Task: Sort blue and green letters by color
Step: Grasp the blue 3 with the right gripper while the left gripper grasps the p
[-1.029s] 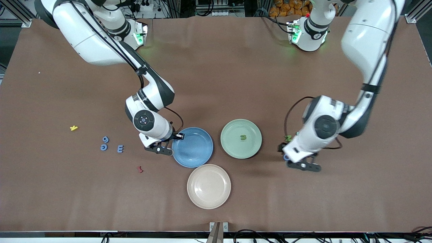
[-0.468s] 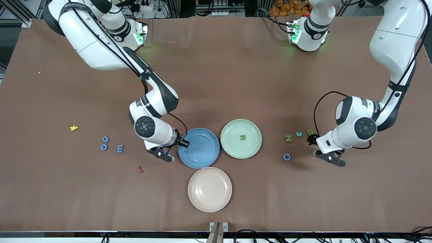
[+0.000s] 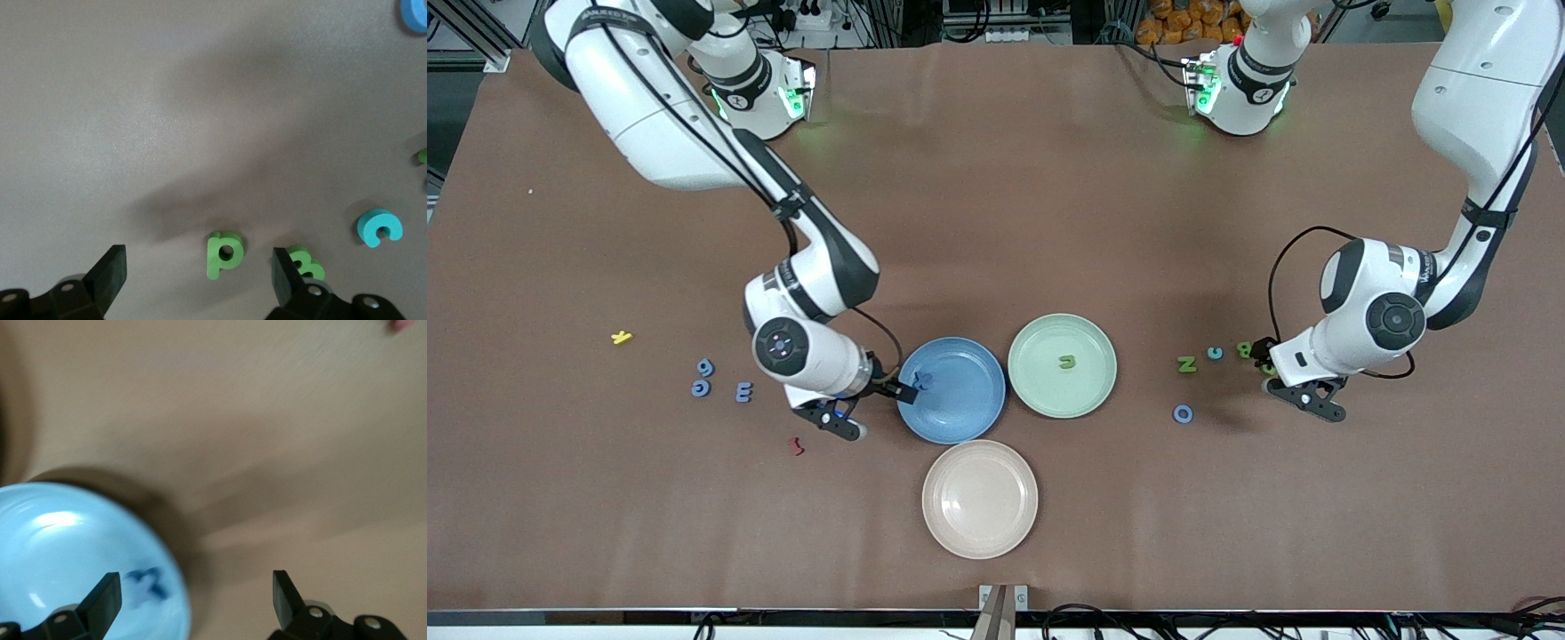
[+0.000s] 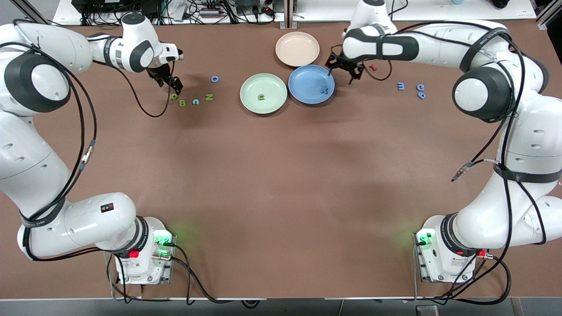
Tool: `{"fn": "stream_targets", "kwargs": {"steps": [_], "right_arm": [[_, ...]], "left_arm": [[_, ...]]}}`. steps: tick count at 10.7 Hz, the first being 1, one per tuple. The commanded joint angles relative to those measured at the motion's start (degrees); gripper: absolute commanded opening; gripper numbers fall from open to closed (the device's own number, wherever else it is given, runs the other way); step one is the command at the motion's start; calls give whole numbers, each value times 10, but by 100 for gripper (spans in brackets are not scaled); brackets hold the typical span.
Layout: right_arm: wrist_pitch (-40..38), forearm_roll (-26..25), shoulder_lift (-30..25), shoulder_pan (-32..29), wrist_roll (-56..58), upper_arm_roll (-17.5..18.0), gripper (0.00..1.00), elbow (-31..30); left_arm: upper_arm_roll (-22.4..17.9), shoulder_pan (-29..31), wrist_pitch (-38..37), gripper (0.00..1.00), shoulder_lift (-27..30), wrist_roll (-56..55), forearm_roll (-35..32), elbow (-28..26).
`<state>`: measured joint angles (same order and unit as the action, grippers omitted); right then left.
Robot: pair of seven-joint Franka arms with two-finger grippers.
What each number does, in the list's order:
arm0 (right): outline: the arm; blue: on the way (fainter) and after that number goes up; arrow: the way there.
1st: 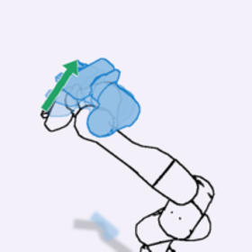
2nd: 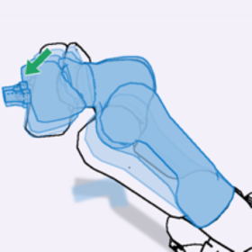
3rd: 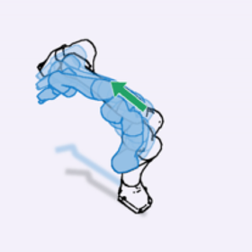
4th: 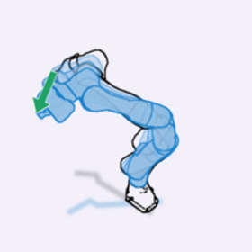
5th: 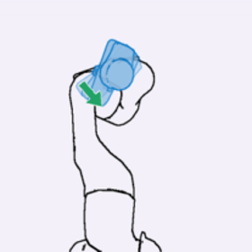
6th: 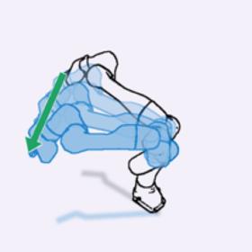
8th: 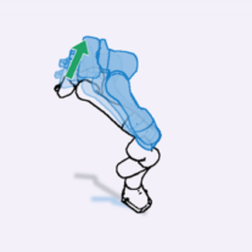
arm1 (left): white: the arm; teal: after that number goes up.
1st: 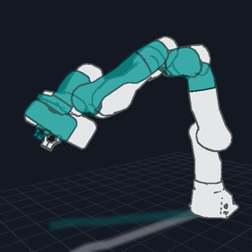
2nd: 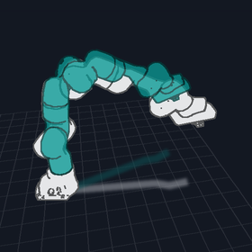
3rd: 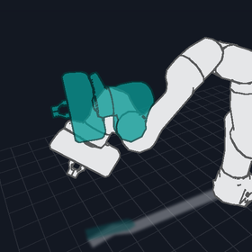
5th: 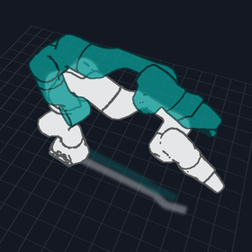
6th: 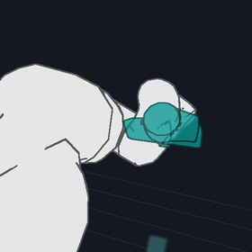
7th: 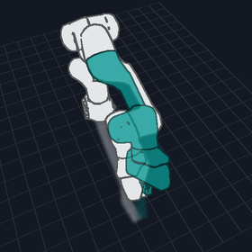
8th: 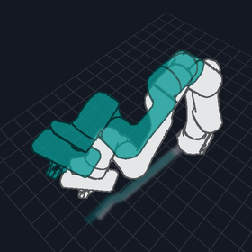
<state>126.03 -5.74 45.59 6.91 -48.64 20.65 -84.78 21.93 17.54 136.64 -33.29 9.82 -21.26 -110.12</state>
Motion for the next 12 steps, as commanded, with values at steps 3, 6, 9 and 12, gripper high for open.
{"fn": "stream_targets", "kwargs": {"steps": [3, 6, 9, 12], "right_arm": [[-101, -93, -26, -130, 260, 4, 100, -5], [-93, -146, -26, -192, 367, 5, 100, -16], [-13, -147, -25, -228, 413, 6, 100, -73], [0, -141, -27, -226, 385, 10, 100, -100]], "left_arm": [[7, 12, 11, 86, 10, 6, -14, -26], [7, 14, 21, 83, 5, 6, -25, -26], [6, 14, 22, 78, 2, 6, -26, -26], [4, 14, 27, 75, -2, 6, -26, -26]]}}
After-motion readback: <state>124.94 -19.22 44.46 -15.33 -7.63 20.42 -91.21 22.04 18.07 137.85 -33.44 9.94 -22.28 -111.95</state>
